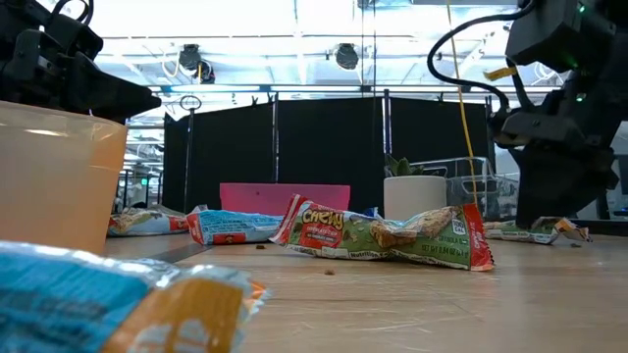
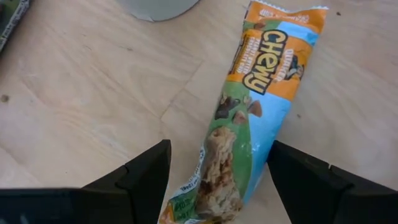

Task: Pick and place Granola Bars by type
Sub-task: Put the orange granola bar into the transparent bin

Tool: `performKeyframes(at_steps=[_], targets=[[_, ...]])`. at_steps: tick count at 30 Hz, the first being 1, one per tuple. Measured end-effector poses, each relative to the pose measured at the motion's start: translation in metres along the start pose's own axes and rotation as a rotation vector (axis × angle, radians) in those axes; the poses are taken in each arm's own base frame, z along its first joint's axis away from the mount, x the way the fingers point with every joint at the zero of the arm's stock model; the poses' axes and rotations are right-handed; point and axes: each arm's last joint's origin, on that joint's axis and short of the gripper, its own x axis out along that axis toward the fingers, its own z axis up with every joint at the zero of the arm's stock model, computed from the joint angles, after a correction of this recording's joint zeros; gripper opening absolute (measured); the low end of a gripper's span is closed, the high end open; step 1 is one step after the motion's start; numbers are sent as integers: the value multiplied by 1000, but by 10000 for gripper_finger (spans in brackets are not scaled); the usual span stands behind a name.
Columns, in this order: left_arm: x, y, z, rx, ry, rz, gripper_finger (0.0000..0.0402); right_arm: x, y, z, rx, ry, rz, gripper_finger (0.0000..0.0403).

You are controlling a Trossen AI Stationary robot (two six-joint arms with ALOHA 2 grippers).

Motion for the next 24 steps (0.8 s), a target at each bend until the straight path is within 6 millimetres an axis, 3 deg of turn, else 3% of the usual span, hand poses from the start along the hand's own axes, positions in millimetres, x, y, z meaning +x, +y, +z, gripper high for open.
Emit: performKeyframes(at_steps=[10,24], targets=[[0,0,0,0,0,0,148,7,1,-1,2,-17,-30,240],[0,0,0,0,0,0,148,7,2,-1,1,-14,-26,104]])
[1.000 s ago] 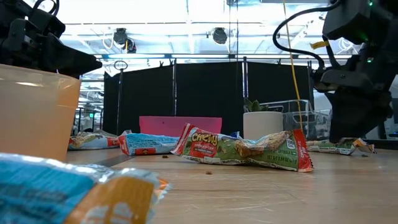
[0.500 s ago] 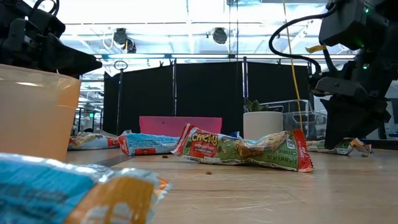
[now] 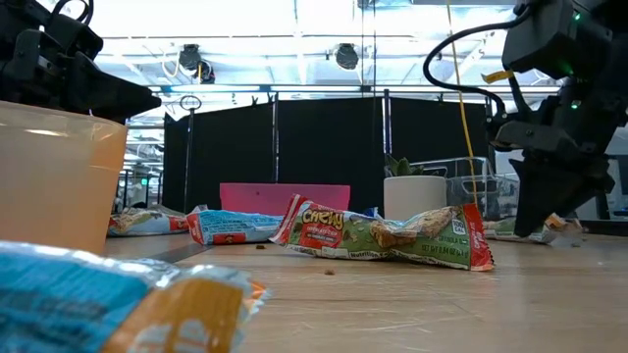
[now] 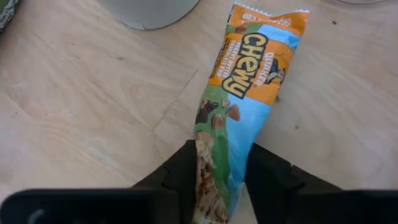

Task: Pick and place Granola Bars by type
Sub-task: Put the orange granola bar into the transparent bin

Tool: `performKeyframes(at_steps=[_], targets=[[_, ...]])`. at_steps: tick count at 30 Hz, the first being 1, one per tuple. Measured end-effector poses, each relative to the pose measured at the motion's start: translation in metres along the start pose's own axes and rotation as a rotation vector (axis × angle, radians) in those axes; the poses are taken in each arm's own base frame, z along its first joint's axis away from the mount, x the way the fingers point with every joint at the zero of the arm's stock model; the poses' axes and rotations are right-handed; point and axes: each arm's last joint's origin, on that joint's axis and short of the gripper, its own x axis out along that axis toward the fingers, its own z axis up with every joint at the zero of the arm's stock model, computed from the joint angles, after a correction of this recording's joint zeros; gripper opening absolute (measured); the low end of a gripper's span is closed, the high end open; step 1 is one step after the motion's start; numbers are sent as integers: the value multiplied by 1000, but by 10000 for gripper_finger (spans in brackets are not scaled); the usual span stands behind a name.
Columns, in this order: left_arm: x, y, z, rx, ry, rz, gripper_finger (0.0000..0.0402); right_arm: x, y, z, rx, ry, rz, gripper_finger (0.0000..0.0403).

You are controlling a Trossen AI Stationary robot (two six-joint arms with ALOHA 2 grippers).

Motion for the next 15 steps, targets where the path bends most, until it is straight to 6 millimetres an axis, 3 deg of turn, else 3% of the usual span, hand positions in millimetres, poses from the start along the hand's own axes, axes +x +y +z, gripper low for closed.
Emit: performKeyframes(at_steps=[8,15], targets=[[0,0,0,0,0,0,148,-7,3,-1,-27,84,73,57],[0,0,0,0,0,0,148,-48,12,11,-133,48,152,10]])
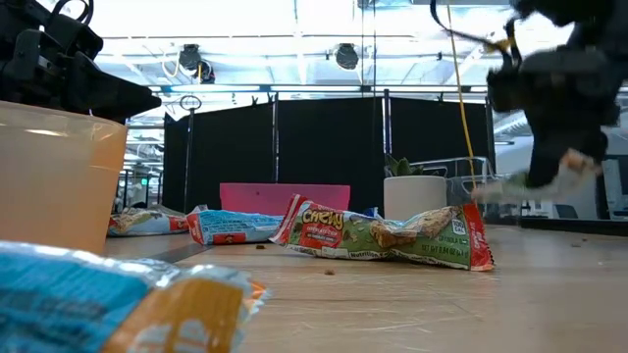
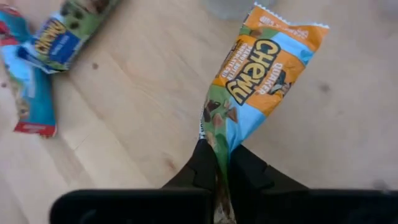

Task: Pick and place Granola Bars by type
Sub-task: Put the orange granola bar into the transparent bin

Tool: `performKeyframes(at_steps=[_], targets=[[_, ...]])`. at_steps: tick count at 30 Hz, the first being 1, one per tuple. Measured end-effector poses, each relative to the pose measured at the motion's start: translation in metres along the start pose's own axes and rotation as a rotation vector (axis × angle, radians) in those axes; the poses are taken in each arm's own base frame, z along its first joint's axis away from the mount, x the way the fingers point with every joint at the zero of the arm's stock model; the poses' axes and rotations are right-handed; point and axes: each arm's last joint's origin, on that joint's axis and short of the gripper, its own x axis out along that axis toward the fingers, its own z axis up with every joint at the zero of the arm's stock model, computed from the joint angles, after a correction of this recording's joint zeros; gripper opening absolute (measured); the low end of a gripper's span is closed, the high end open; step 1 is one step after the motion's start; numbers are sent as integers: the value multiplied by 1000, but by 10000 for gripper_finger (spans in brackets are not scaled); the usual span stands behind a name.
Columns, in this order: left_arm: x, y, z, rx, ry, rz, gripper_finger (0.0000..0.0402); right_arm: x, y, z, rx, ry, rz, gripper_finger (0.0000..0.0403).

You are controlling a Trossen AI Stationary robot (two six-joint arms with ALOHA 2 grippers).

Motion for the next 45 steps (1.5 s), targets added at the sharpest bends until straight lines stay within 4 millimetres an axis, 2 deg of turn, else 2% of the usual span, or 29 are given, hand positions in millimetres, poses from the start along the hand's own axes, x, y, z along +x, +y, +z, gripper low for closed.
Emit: performKeyframes(at_steps=[4,10,20,30,35,45], targets=[[0,0,0,0,0,0,148,-30,1,11,-54,-49,-20,6],[0,0,0,0,0,0,147,-63,-7,30,-117,-83,-64,6],[0,0,0,0,0,0,147,-98,-23,65,-209,-149,-127,6],[0,0,0,0,0,0,148,-103,-63,100,-215,-187,-287,6],[0,0,0,0,0,0,147,-105,-79,115,-215,-225,-300,6],[0,0,0,0,0,0,148,-90,-111,142,-264,-176,-411,6]])
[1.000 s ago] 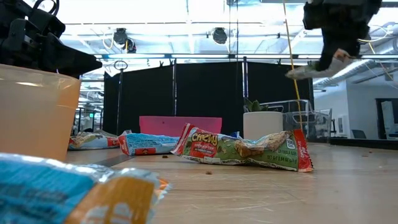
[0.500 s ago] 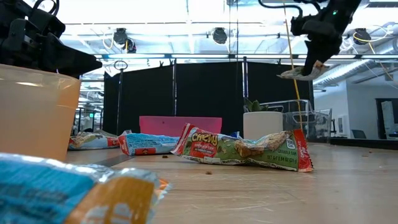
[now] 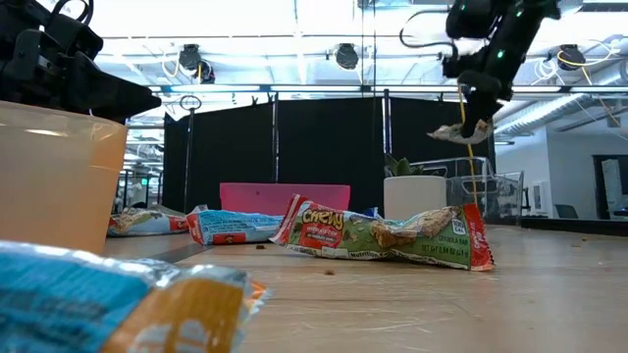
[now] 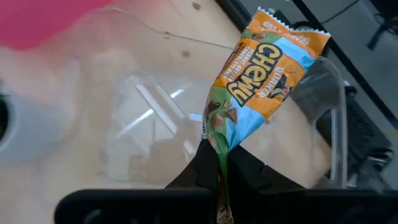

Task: Pick and place Granola Bars by type
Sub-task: Put the orange granola bar into the transparent bin

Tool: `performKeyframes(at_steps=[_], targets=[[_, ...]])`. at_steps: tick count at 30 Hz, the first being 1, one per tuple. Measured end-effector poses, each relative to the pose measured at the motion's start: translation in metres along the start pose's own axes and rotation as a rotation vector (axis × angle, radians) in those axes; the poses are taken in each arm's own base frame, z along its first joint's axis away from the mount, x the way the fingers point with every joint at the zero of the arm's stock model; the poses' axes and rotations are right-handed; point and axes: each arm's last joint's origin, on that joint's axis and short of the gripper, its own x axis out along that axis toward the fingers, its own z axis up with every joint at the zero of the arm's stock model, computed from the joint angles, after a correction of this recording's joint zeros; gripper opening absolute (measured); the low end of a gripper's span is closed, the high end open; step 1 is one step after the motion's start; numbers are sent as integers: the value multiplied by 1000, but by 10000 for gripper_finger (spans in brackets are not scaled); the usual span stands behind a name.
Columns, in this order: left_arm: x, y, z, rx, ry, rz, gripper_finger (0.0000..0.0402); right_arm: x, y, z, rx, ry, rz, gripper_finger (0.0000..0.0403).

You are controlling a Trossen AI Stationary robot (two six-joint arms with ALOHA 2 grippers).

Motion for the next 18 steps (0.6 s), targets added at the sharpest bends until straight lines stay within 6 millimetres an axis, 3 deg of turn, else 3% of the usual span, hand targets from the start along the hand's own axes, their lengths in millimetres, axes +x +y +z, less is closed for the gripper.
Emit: performKeyframes(at_steps=[10,18], targets=[[0,0,0,0,0,0,147,31,-33,8,18,50,-52,6],[0,0,0,0,0,0,147,55,-43,9,6,126,-47,6]])
